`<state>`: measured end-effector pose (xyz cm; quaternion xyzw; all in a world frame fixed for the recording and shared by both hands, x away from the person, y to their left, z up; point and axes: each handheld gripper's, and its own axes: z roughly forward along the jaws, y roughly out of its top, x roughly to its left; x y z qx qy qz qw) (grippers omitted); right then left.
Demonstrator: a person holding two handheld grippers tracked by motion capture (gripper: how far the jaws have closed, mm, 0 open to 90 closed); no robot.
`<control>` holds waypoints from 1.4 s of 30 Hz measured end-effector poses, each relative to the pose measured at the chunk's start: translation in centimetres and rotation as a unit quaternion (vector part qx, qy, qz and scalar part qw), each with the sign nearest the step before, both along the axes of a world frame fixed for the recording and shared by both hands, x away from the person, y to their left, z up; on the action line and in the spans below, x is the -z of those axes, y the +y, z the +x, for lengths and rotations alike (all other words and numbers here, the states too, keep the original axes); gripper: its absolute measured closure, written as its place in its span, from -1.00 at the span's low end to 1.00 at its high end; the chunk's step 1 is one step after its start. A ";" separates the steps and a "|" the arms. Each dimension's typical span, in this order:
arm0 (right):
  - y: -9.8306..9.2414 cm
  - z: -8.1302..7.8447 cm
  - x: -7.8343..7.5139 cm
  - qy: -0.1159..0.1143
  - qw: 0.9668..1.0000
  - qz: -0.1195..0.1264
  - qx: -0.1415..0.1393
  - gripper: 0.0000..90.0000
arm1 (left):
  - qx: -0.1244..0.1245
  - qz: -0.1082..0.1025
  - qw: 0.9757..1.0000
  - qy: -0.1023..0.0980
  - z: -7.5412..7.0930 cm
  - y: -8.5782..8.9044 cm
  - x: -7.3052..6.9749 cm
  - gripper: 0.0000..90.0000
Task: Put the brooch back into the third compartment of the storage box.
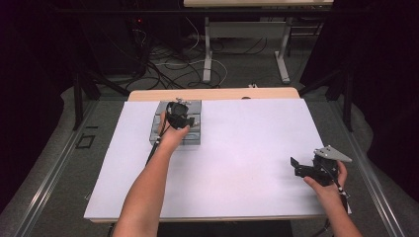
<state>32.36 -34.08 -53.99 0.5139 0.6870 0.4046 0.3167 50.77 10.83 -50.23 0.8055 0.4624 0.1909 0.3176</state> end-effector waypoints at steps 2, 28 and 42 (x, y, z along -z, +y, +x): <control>0.0 0.0 0.0 0.001 1.000 -0.001 -0.001 -0.93 | -0.001 -0.004 1.000 0.005 -0.1 0.1 -0.2 0.35; 0.1 -0.1 -0.1 0.000 1.000 -0.003 0.000 -0.93 | 0.011 -0.064 0.997 -0.028 -3.1 1.3 -3.1 -0.03; 0.1 -0.1 -0.1 -0.001 1.000 -0.001 -0.004 -0.93 | 0.046 -0.082 0.995 -0.042 -5.7 0.8 -3.9 -0.21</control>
